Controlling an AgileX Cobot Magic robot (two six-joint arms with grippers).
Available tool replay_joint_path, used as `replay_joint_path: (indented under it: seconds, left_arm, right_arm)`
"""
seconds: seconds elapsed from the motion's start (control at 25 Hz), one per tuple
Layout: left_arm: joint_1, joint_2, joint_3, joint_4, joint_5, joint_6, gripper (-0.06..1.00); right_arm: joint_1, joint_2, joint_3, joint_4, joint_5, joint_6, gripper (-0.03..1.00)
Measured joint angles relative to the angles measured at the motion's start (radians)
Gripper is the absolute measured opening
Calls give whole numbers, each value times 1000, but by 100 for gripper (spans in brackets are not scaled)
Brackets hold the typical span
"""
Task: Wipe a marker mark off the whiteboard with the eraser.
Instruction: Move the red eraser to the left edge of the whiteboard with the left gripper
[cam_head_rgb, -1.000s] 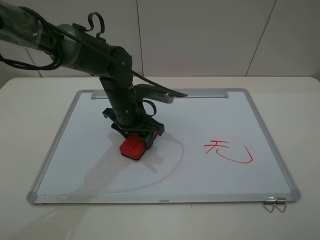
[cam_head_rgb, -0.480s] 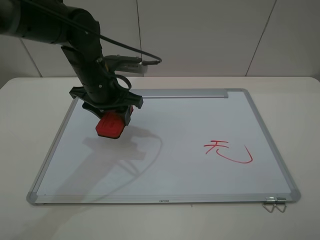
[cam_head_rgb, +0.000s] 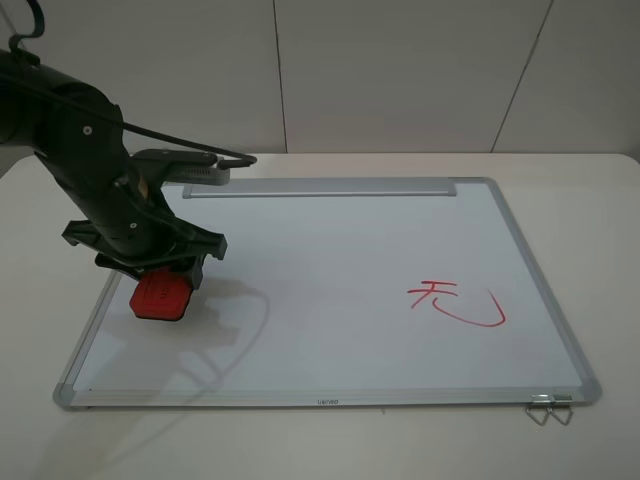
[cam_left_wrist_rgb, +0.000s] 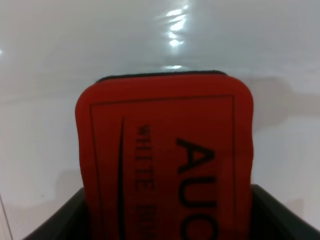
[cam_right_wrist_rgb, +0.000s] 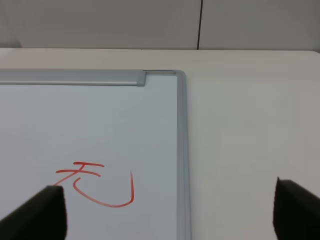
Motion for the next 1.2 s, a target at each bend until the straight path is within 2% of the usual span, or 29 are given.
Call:
replay_joint_path:
  seconds: [0.32,0.68,0.96,1.2]
  left_arm:
    - [74,-36,132,1,-57,3,57]
    - [76,-37,202,5,-137,44,57]
    - [76,-36,274,8,-246,47,57]
    - [76,-10,278,8,-284,30,57]
  right_arm:
    - [0,0,0,0,0,0,71]
    - [0,0,0,0,0,0,71]
    - [0,0,0,0,0,0,71]
    - [0,0,0,0,0,0,71]
